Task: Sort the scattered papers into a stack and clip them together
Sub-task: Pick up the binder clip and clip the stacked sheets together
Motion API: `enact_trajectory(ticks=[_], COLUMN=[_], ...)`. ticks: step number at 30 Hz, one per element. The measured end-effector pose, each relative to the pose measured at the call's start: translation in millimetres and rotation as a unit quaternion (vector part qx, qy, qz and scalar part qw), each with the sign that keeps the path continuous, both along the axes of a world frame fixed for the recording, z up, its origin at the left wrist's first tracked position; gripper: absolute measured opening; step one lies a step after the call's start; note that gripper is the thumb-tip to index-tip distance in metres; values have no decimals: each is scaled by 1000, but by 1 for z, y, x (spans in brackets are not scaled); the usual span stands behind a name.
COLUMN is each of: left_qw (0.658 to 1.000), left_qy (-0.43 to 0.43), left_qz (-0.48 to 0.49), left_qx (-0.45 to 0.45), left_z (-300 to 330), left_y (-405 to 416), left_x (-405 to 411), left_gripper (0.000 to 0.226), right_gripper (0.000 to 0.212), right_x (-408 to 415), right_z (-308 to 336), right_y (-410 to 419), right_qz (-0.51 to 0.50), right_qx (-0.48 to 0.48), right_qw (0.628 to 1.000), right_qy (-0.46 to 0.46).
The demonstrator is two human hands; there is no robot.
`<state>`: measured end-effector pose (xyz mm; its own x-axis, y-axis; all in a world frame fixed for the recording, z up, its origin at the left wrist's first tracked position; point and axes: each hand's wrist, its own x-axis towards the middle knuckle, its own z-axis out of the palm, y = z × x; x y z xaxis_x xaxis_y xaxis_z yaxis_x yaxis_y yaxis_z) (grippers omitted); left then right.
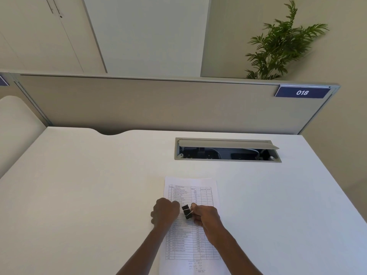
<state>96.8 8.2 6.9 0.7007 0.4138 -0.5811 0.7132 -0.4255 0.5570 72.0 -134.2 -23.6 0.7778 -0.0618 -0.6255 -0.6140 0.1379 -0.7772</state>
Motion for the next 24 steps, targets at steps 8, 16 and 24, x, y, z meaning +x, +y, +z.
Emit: enact_trajectory(ticks=[8, 16, 24], left_qw=[999, 999, 1000], left_qy=[29, 5, 9], left_qz=[-25, -14, 4], left_qx=[30, -28, 8], left_z=[1, -3, -10], left_y=[-5, -1, 2], left_x=[3, 4, 11], left_gripper=[18, 10, 33], right_gripper=[22, 22, 21], right_x=[-1, 0, -2], right_z=[-2, -4, 1], right_y=[0, 0, 0], right_qz=[3, -1, -7], right_qx=[1, 0, 20], right_qw=[1000, 1000, 1000], right_qy=[-7, -5, -7])
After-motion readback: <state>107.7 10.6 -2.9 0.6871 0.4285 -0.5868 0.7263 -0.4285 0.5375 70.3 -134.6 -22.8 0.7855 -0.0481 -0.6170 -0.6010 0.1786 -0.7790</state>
